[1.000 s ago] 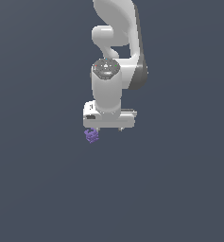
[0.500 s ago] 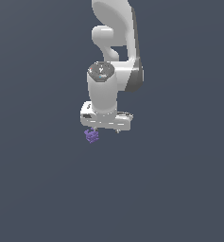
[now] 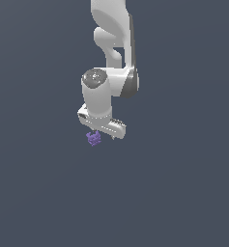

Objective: Pick up the object and move it to a goal position.

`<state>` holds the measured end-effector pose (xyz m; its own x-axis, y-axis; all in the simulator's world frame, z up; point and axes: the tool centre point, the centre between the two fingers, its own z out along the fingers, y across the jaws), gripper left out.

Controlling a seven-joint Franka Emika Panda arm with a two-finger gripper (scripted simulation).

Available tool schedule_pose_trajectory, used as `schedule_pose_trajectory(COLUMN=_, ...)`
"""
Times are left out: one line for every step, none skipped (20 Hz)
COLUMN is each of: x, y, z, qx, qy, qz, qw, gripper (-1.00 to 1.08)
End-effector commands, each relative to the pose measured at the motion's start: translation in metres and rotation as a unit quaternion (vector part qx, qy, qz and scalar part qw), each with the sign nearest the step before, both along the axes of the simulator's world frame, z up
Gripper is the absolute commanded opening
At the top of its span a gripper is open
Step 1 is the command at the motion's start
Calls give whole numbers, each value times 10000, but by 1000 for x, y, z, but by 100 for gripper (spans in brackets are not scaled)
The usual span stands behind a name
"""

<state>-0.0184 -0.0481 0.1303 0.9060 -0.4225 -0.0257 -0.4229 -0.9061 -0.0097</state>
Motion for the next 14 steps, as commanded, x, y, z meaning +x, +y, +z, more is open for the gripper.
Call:
schedule_pose_trajectory(x=-4, y=-8, z=-6, qx=-13, qy=-6, qz=-438, qw=9990, gripper=100)
schedule_pose_trajectory(x=-6, y=-11, z=-9, qx=-19, qy=-8, qz=-610, qw=9981, gripper=100)
schedule_pose_trajectory(x=-7, y=-15, z=-11, qx=-25, qy=-10, qz=-782, qw=9969, gripper=100)
schedule_pose_trajectory(x=-9, y=-18, z=-14, qx=-32, qy=-13, qz=-954, qw=9954, gripper=100)
schedule_pose_trajectory(x=-11, y=-21, z=-16, qx=-38, qy=-16, qz=-1127, qw=9936, gripper=100)
schedule_pose_trajectory(x=-12, y=-24, z=-18, qx=-45, qy=-20, qz=-1296, qw=9915, gripper=100)
schedule_pose_trajectory(x=-14, y=-28, z=-20, qx=-52, qy=-23, qz=-1458, qw=9893, gripper=100)
schedule_pose_trajectory(x=-16, y=-31, z=-22, qx=-59, qy=-26, qz=-1611, qw=9869, gripper=100)
schedule_pose_trajectory(x=-17, y=-33, z=-24, qx=-65, qy=-30, qz=-1754, qw=9845, gripper=100)
schedule_pose_trajectory(x=-19, y=-36, z=-26, qx=-72, qy=-33, qz=-1889, qw=9820, gripper=100)
schedule_pose_trajectory(x=-20, y=-39, z=-28, qx=-78, qy=-36, qz=-2014, qw=9795, gripper=100)
schedule_pose_trajectory(x=-22, y=-41, z=-29, qx=-83, qy=-40, qz=-2131, qw=9770, gripper=100)
schedule_pose_trajectory(x=-23, y=-43, z=-30, qx=-89, qy=-43, qz=-2239, qw=9746, gripper=100)
schedule_pose_trajectory(x=-24, y=-45, z=-32, qx=-94, qy=-46, qz=-2338, qw=9722, gripper=100)
